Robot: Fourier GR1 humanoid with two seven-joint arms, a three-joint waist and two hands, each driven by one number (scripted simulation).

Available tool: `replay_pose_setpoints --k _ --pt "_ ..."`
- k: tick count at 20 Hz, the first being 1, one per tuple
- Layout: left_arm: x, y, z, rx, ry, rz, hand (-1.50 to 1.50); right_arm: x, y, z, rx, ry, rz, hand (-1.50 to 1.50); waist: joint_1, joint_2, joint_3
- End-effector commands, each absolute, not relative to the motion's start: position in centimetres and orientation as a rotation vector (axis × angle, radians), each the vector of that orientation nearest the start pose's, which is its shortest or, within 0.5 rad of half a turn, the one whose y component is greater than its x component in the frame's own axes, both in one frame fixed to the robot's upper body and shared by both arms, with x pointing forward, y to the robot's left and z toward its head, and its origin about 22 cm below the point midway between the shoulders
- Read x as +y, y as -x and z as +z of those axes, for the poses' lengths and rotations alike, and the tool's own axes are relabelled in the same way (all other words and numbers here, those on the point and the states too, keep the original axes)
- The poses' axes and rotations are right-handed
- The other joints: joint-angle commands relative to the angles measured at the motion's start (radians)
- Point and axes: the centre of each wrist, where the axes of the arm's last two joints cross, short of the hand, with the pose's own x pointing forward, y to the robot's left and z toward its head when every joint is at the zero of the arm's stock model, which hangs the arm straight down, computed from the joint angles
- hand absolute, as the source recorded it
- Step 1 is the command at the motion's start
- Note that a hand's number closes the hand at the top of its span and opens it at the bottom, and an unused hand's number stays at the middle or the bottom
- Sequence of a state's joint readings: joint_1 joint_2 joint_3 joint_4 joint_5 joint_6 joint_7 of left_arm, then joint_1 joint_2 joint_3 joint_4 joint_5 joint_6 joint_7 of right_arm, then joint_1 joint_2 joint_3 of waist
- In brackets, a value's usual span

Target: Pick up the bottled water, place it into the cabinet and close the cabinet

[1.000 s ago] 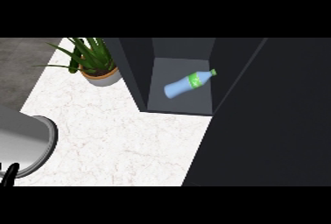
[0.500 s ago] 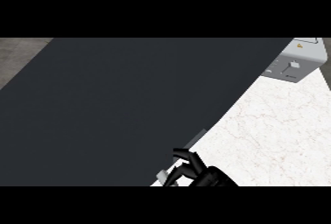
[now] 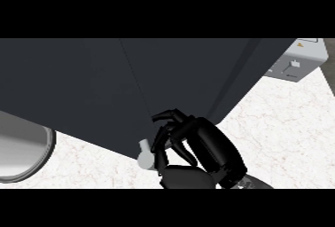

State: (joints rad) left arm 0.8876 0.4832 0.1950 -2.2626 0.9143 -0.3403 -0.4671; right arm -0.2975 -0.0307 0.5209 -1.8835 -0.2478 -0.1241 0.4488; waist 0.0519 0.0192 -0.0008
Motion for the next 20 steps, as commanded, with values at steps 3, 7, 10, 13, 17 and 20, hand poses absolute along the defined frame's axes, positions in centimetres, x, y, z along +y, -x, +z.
replay_pose_setpoints --k 3,7,10,13,17,20 --pt "35.6 -3.3 10.0 -1.99 0.347 0.245 -1.5 -9.1 -27.8 15.7 -1.626 -0.696 0.323 1.5 -0.011 -0.017 0.001" --pt "35.7 -2.6 10.2 -1.989 0.336 0.278 -1.5 -9.7 -31.4 16.3 -1.608 -0.7 0.312 1.5 -0.016 -0.016 0.001" --pt "36.4 -1.4 11.2 -1.997 0.315 0.265 -1.5 -10.4 -33.1 17.0 -1.594 -0.695 0.343 1.5 -0.016 -0.018 0.002" --pt "37.3 -0.6 10.6 -2.0 0.306 0.261 -1.5 -10.8 -36.1 16.9 -1.586 -0.697 0.388 1.5 -0.013 -0.016 0.001" --pt "36.7 -1.6 11.0 -2.0 0.308 0.254 -1.5 -10.4 -37.4 15.0 -1.572 -0.719 0.437 1.5 -0.027 -0.015 0.001" --pt "37.6 -1.2 11.9 -1.986 0.325 0.233 -1.5 -9.6 -38.9 17.1 -1.572 -0.713 0.44 1.5 -0.017 -0.014 0.001"
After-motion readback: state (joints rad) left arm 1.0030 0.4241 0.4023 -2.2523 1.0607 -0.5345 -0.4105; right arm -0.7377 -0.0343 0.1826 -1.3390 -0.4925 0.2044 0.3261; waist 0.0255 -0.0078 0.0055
